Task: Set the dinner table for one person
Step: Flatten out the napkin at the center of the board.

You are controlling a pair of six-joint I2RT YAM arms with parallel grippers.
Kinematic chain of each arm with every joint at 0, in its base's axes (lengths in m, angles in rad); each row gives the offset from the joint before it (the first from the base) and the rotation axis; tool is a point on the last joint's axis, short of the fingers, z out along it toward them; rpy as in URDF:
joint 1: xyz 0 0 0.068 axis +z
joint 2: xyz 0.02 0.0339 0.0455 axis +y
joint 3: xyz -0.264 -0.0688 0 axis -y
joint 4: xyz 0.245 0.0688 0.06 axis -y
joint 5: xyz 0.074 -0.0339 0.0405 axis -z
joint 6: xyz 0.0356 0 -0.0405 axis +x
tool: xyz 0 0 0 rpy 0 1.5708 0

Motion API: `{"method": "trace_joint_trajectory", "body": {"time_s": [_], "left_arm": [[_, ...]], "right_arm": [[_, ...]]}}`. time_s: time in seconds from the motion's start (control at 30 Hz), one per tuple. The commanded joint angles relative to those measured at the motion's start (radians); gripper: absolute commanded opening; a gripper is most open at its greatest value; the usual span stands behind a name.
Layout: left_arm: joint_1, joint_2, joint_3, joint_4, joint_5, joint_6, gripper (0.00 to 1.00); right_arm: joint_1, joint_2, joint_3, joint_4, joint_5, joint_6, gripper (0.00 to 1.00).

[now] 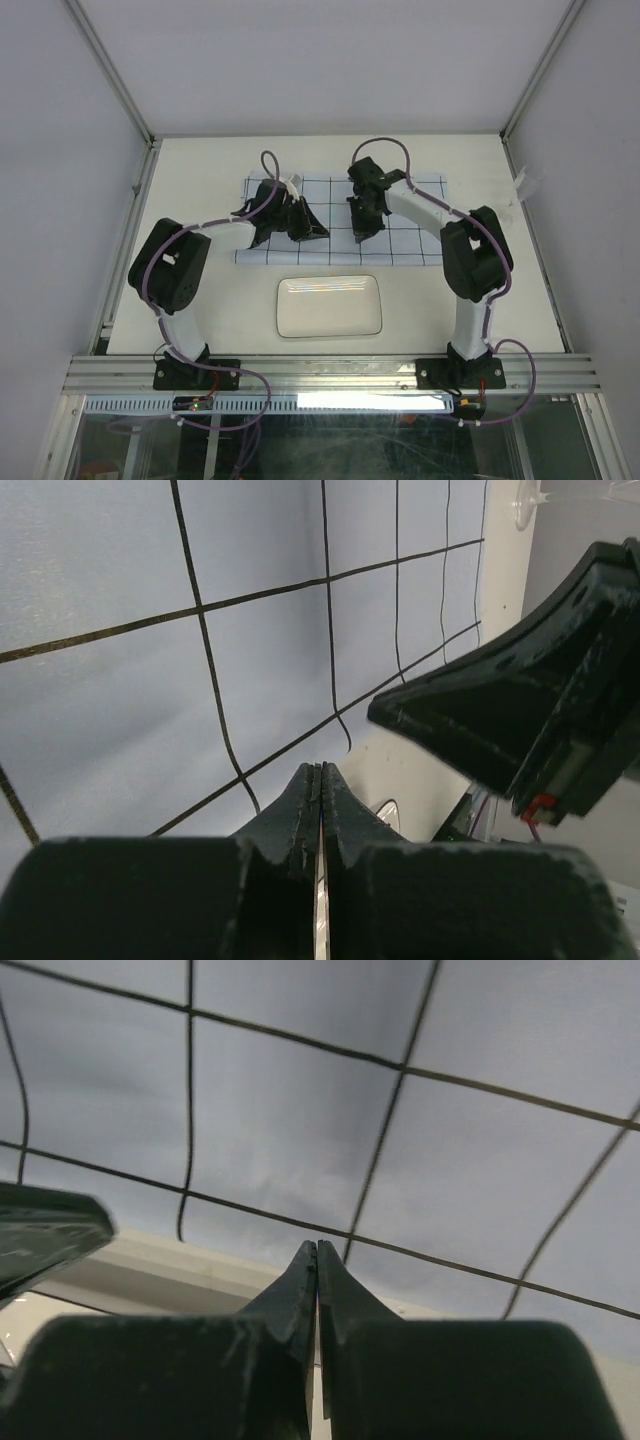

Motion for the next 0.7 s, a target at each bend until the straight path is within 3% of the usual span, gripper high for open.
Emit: {"method": "trace_joint_trajectory", "body": {"time_s": [0.0, 0.2, 0.67], "left_arm": [[-0.034, 0.065, -0.011, 0.141, 0.027, -0.055, 0.0], [-0.049, 0.099, -0.076, 0.227, 0.019, -0.087, 0.0], [-0.049, 0.043, -0.207, 0.18, -0.023, -0.058, 0.0]], "right_arm": [[0.066, 0.012, -0.022, 0.106, -0.086, 0.044, 0.0], [0.097, 0.038, -0.054, 0.126, -0.085, 0.055, 0.0], [0.103, 0.083, -0.079, 0.09, 0.013, 0.046, 0.0]]}}
